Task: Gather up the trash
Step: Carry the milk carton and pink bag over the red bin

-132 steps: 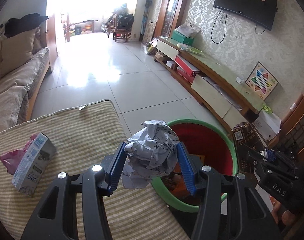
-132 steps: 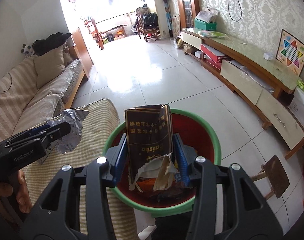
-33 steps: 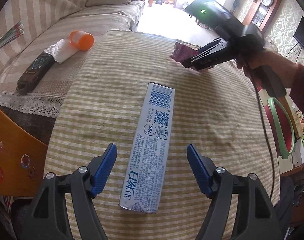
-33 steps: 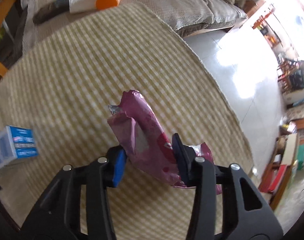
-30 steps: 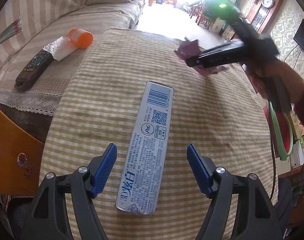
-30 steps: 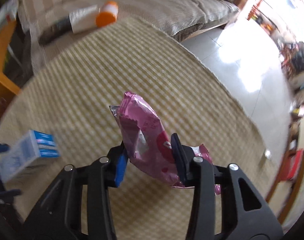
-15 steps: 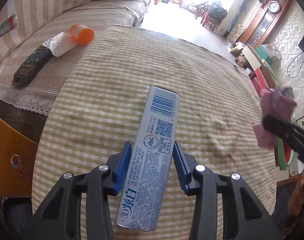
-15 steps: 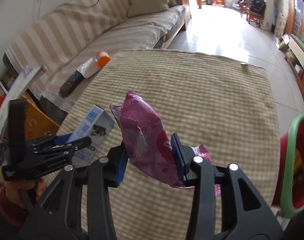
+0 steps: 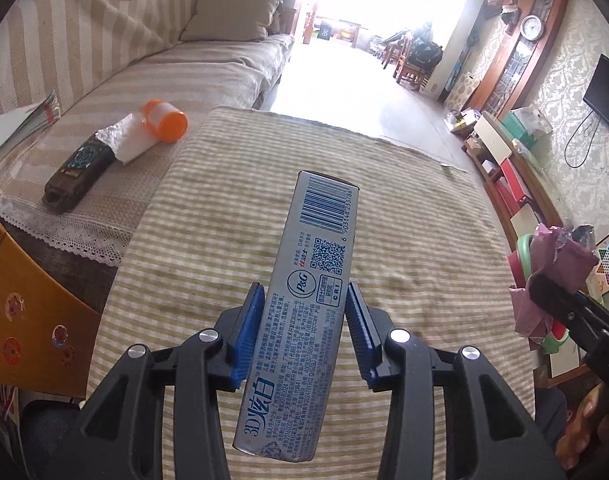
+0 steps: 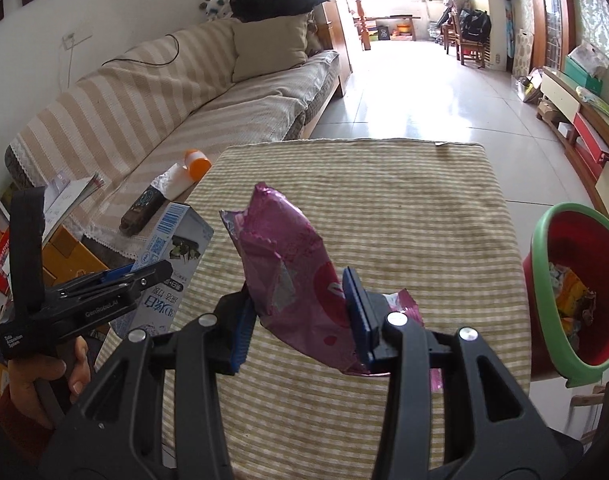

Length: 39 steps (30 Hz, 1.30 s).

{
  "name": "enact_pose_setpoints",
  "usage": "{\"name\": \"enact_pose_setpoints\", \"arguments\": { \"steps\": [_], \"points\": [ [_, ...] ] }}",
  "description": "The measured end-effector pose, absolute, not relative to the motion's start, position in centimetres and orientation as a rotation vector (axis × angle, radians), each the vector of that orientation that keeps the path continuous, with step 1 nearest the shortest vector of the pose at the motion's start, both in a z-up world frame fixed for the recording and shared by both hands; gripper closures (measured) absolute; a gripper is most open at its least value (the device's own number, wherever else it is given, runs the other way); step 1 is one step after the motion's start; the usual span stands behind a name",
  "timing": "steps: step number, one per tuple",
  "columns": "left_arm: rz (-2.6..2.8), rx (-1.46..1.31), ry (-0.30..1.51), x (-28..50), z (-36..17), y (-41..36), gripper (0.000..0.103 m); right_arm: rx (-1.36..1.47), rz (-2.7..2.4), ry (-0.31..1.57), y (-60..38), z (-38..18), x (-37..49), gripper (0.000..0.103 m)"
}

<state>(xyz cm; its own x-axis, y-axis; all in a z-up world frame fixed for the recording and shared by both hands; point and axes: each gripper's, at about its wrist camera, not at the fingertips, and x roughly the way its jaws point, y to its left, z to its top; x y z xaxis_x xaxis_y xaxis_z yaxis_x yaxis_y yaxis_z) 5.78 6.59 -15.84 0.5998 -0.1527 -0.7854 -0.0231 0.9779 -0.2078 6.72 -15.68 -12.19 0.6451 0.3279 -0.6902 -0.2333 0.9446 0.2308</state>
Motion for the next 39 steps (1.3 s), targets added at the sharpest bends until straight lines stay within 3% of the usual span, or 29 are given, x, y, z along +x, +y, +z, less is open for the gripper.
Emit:
{"name": "enact_pose_setpoints", "arguments": {
  "steps": [39],
  "points": [
    [-0.226, -0.067, 0.861, 6.5, -12.3, -2.6, 0.064, 0.138, 0.15, 0.746, -21.3, -11.8, 4.6, 0.062]
  ]
}}
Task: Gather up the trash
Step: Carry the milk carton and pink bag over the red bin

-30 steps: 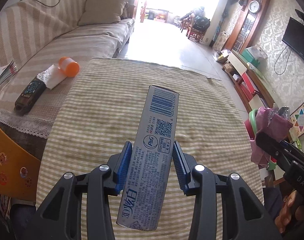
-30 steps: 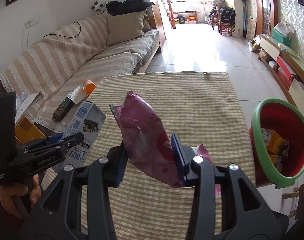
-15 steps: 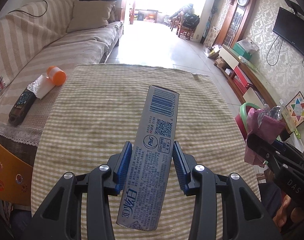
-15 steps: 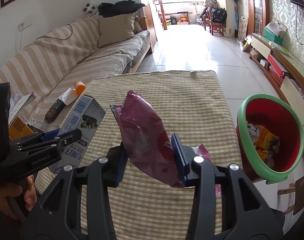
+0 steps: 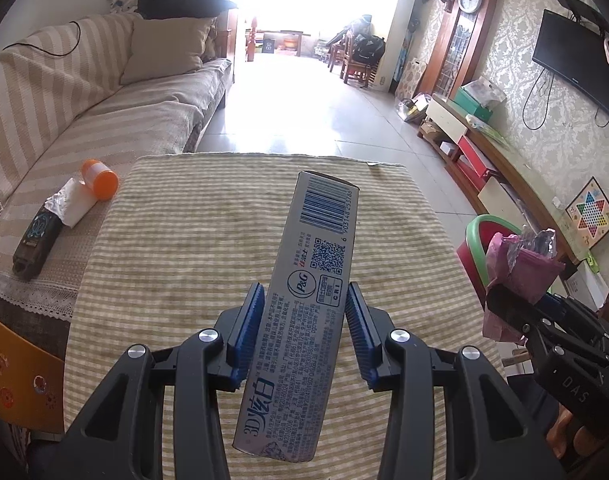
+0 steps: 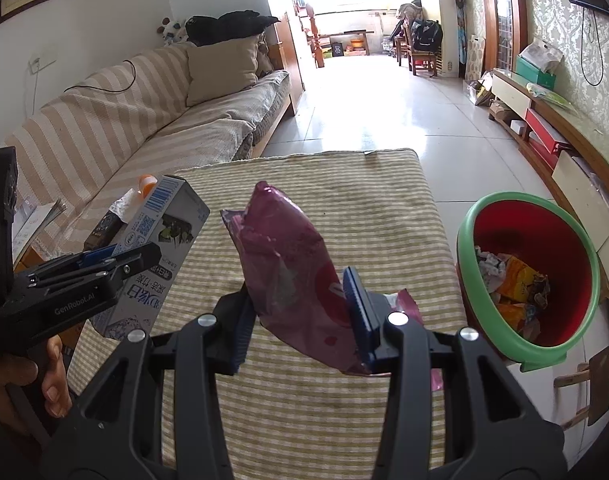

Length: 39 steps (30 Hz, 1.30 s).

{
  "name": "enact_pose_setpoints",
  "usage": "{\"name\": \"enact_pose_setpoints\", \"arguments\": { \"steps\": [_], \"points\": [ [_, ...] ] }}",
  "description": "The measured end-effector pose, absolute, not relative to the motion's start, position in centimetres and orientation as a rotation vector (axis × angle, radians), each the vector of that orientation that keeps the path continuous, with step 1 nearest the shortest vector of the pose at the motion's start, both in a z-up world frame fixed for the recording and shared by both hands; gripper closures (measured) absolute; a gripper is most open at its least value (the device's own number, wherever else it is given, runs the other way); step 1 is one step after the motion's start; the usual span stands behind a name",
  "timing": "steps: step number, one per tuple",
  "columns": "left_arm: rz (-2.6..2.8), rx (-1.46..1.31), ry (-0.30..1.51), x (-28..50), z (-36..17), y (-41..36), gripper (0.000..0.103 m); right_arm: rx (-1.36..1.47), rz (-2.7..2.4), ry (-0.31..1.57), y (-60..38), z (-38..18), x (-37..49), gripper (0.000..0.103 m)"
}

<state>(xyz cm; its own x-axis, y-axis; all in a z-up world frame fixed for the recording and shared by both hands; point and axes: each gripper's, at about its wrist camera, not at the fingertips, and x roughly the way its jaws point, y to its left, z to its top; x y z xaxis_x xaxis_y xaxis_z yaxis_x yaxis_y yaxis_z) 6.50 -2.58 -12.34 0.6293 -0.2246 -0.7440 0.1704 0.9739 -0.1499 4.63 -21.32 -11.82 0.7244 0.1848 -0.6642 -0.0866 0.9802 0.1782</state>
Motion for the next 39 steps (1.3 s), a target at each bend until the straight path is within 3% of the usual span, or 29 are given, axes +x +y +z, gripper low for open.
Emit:
{"name": "enact_pose_setpoints", "arguments": {
  "steps": [39],
  "points": [
    [-0.409, 0.014, 0.856, 8.1, -11.4, -12.7, 0.064, 0.215, -0.02, 0.699, -30.5, -11.7, 2.7, 0.062]
  ]
}}
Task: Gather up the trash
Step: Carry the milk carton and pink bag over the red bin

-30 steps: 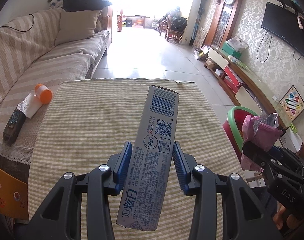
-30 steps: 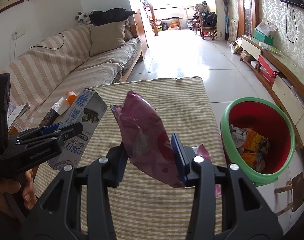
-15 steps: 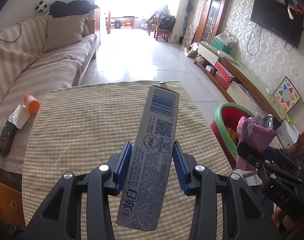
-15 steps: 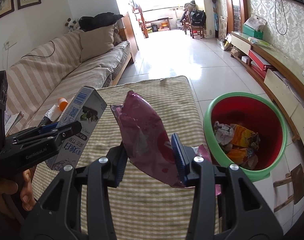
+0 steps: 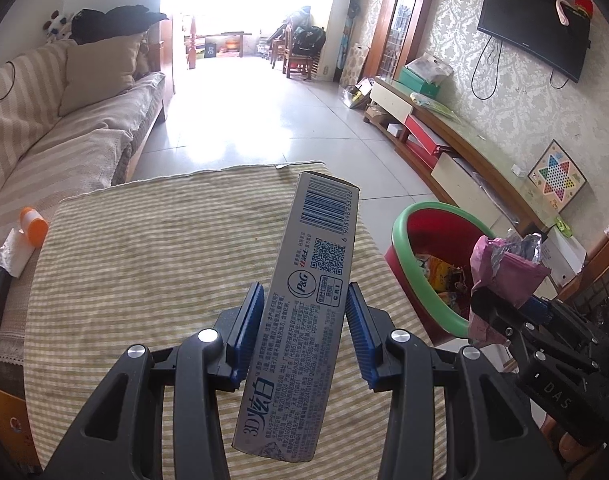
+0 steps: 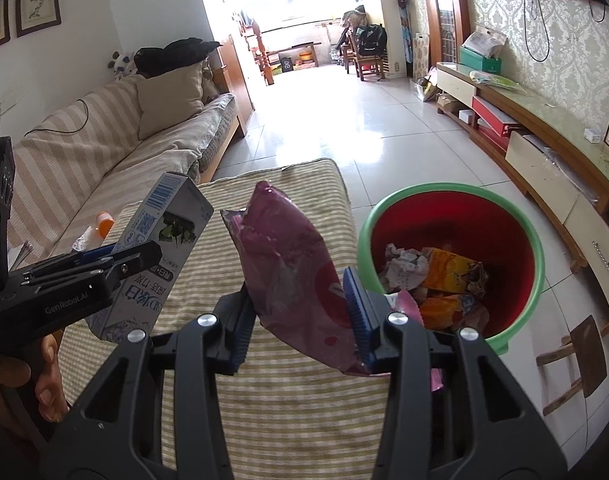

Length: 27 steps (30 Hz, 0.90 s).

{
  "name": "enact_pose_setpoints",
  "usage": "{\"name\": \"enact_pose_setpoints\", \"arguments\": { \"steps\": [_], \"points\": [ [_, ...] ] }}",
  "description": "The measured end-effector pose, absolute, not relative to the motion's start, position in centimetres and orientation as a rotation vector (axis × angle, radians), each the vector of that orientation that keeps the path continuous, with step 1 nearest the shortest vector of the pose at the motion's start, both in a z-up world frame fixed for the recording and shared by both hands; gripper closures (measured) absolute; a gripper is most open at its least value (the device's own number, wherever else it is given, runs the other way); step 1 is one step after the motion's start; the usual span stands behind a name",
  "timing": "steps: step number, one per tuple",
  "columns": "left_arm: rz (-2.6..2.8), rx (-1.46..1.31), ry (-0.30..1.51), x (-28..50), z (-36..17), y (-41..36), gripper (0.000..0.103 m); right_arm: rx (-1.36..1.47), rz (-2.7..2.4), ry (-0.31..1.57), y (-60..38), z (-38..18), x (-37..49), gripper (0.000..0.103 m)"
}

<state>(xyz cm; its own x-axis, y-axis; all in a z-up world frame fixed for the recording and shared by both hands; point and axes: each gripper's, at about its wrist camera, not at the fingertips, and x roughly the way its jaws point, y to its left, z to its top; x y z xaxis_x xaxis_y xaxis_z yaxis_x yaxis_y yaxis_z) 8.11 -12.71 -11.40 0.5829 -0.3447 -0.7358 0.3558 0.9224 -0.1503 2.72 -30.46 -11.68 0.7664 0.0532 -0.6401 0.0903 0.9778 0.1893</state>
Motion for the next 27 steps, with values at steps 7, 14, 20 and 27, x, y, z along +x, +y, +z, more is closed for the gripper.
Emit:
{"name": "enact_pose_setpoints", "arguments": {
  "steps": [7, 14, 20, 27],
  "points": [
    [-0.412, -0.005, 0.869, 8.4, -11.5, -14.0, 0.064, 0.159, -0.044, 0.713, -31.9, -11.8, 3.7, 0.062],
    [-0.423, -0.02, 0.886, 8.5, -11.6, -15.0, 0.064, 0.141, -0.088, 0.713, -34.1, -11.7, 4.3, 0.062],
    [-0.44, -0.018, 0.89, 8.9, -11.8, -16.0, 0.064, 0.157, -0.138, 0.695, -35.8, -11.3, 3.4, 0.062],
    [-0.485, 0.006, 0.874, 9.7, -11.5, -18.1, 0.064, 0.178, -0.195, 0.686, -37.6, -11.2, 2.2, 0.062]
  ]
}}
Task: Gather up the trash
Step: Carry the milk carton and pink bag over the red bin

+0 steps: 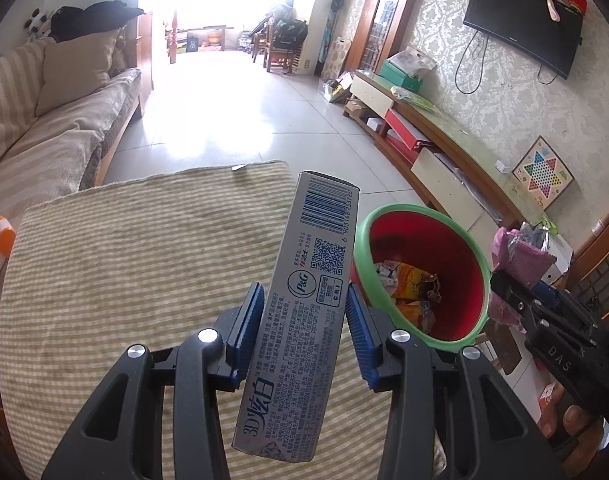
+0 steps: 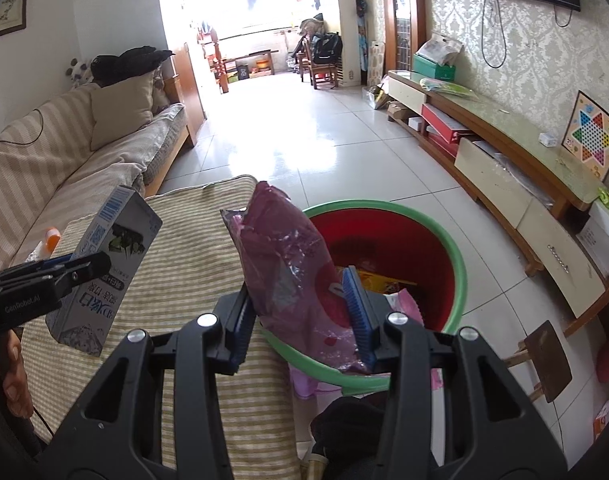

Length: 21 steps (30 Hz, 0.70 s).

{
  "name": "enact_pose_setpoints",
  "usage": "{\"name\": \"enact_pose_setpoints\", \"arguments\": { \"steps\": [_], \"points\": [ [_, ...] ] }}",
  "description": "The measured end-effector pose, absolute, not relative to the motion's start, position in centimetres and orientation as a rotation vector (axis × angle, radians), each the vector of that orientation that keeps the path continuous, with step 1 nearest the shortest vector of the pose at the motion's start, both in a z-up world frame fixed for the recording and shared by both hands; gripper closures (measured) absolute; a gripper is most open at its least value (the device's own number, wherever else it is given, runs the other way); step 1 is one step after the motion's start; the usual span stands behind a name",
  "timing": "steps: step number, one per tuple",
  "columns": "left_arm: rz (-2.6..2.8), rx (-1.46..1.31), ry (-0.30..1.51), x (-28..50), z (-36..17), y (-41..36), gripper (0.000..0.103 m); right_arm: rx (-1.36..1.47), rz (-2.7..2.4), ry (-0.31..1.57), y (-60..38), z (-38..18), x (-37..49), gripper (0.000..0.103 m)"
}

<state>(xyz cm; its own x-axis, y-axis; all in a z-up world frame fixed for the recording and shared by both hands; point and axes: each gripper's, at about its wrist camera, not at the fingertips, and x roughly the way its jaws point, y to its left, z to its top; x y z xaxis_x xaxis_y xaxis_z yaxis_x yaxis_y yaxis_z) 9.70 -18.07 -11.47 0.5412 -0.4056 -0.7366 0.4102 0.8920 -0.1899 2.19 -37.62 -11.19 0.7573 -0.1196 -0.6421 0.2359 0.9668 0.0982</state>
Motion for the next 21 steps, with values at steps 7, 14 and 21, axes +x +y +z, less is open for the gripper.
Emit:
{"name": "enact_pose_setpoints", "arguments": {
  "steps": [7, 14, 21],
  "points": [
    [-0.525, 0.046, 0.852, 10.2, -10.7, -20.6, 0.064, 0.207, -0.243, 0.668, -39.8, -11.2, 1.3, 0.062],
    [-0.565, 0.085, 0.838, 10.6, -10.4, -23.2, 0.064, 0.229, -0.28, 0.653, -42.0, -11.4, 1.0, 0.062],
    [-0.608, 0.092, 0.834, 10.9, -10.1, -25.8, 0.064, 0.284, -0.301, 0.636, -44.2, -11.6, 1.3, 0.06]
  ]
}}
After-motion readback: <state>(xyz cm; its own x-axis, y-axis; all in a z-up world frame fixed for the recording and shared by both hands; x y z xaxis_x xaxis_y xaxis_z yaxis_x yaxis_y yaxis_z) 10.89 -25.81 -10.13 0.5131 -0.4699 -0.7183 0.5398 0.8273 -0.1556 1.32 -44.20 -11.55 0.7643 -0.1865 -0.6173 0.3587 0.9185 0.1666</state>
